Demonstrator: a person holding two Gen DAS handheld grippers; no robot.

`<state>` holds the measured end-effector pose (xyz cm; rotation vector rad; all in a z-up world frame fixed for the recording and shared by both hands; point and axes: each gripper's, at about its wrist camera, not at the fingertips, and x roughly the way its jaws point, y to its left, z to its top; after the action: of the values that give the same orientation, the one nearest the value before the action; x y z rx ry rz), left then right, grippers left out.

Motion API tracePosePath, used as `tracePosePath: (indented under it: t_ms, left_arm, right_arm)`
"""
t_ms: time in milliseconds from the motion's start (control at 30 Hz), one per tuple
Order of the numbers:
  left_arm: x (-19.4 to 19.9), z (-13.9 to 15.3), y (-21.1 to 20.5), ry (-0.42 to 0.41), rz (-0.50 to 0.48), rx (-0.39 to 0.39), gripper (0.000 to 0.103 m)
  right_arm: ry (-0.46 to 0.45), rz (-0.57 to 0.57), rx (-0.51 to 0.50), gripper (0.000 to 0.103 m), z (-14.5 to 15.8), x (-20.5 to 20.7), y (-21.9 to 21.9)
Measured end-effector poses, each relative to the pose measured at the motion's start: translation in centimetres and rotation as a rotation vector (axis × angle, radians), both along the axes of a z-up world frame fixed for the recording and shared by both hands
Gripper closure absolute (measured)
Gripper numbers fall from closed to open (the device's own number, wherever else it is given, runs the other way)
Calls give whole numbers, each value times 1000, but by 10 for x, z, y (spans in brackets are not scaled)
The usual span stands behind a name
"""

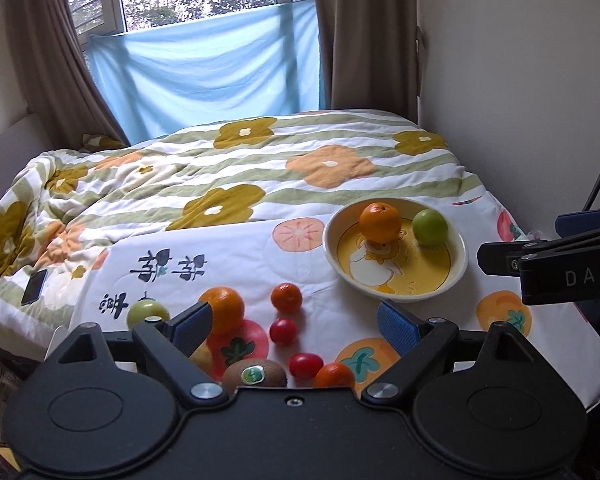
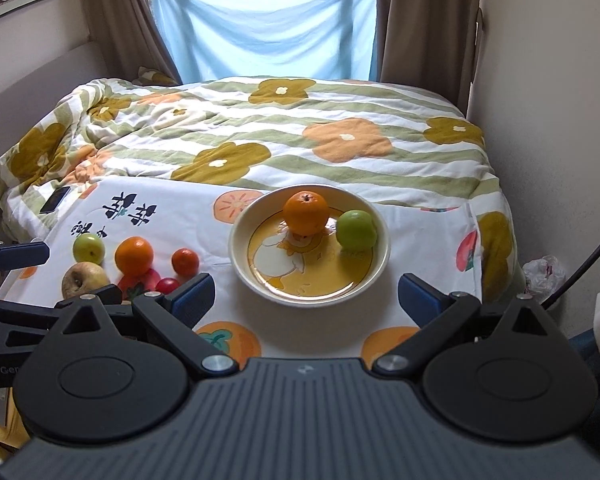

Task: Organize fruits
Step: 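Move both grippers back to the loose fruits on the sheet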

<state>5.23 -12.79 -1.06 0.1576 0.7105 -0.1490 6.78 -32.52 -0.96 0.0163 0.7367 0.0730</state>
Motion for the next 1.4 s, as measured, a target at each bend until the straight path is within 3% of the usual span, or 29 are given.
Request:
tracePosePath:
  t_ms: [267, 467, 833, 1100, 1400]
  left_arm:
    - [-12, -15, 55, 15, 67, 14, 11]
    - [-3, -38, 98, 40, 61, 32, 11]
    - [28, -88, 140, 62, -115, 108, 11]
    - [47, -112, 136, 52, -270, 150, 11]
    - [63, -123, 128, 40, -351, 181, 14]
  right_arm:
    - [10, 45, 39, 0, -15, -17, 51]
    - [22, 33, 68, 0, -38, -18, 89]
    - [61, -61, 160, 0, -90, -15, 146]
    - [79, -131, 189, 0, -109, -5, 163]
    - [97, -179, 224, 0, -120, 6, 172]
